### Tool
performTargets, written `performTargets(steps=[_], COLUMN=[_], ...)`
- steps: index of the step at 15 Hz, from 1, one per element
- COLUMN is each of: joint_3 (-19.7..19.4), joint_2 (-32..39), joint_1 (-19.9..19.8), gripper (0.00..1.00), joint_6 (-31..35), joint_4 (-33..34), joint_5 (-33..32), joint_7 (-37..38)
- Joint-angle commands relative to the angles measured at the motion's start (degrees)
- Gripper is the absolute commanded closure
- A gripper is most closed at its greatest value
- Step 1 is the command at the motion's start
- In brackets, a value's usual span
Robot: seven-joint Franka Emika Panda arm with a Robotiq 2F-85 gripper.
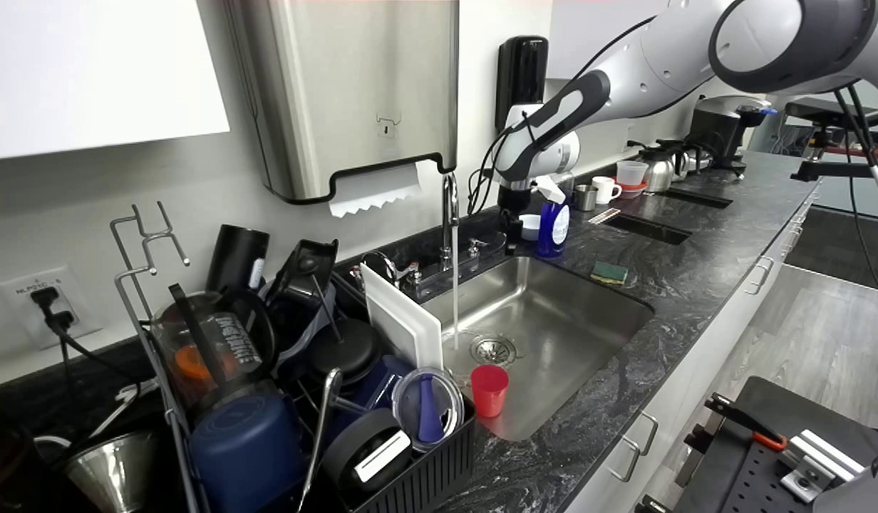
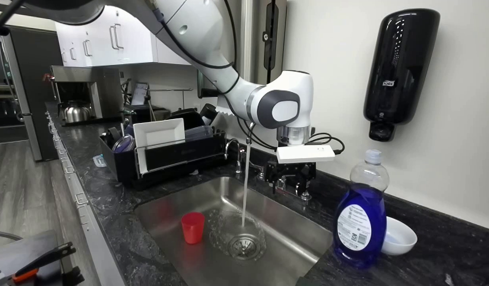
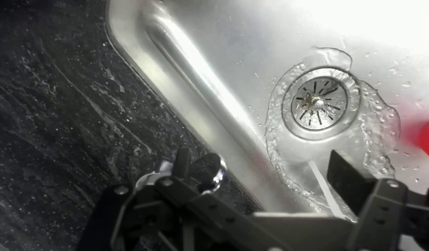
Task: Move the right faucet handle forward
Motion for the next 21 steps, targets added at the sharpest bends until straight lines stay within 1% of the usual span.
performTargets(steps=[1, 11, 17, 21], joint_3=[-1.1, -3.9, -5.2, -6.1], joint_2=[-3.3, -9.6, -11.9, -13.2], joint_1=[0.3, 0.2, 0.3, 0.5], gripper=[0.0, 0.0, 0.0, 0.0], joint_6=[1.1, 0.1, -0.5, -0.7], joint_4=[-3.0, -7.1, -10.0, -11.7], joint_5=[1.3, 1.2, 0.7, 0.7], joint_7=[2.0, 11.1, 15.8, 21.0])
